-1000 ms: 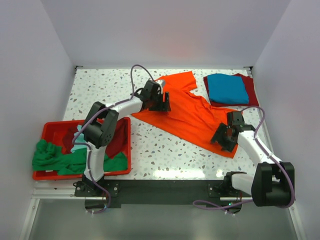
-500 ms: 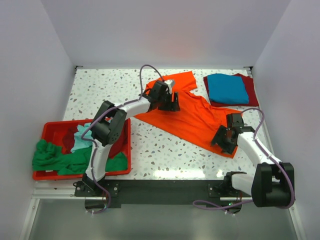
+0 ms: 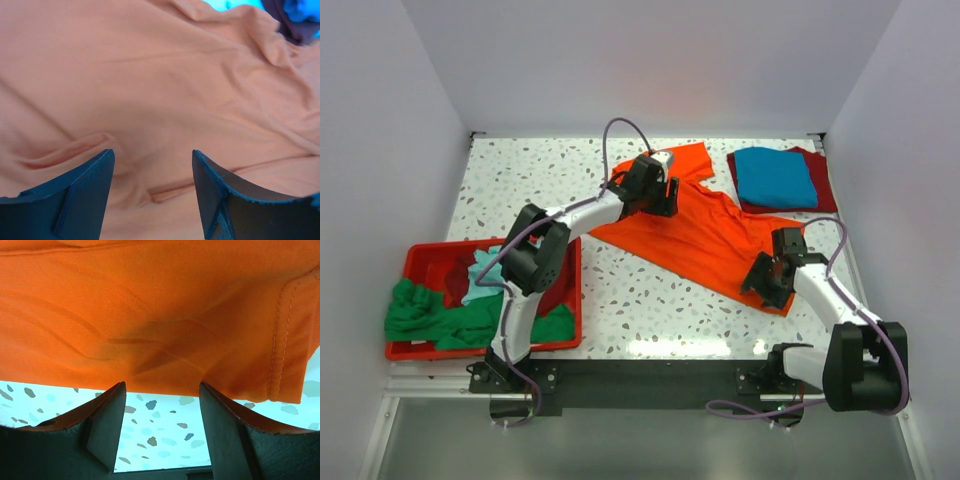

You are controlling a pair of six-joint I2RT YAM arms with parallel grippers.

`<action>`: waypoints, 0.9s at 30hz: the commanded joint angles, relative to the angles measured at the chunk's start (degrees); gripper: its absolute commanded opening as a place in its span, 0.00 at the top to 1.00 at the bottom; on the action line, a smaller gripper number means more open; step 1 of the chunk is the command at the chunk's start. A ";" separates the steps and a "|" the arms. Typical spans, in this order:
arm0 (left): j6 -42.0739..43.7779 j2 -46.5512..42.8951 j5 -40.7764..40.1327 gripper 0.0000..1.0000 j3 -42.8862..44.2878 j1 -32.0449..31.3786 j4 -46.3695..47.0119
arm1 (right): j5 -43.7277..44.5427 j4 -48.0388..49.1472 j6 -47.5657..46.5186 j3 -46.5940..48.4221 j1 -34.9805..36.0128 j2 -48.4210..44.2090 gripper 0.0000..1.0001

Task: Fold and stack the t-shirts
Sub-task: Fold the tshirt

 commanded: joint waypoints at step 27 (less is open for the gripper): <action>10.36 7.67 -15.58 0.52 14.67 -1.74 -14.67 | -2.04 2.78 -0.64 0.04 0.26 3.73 0.36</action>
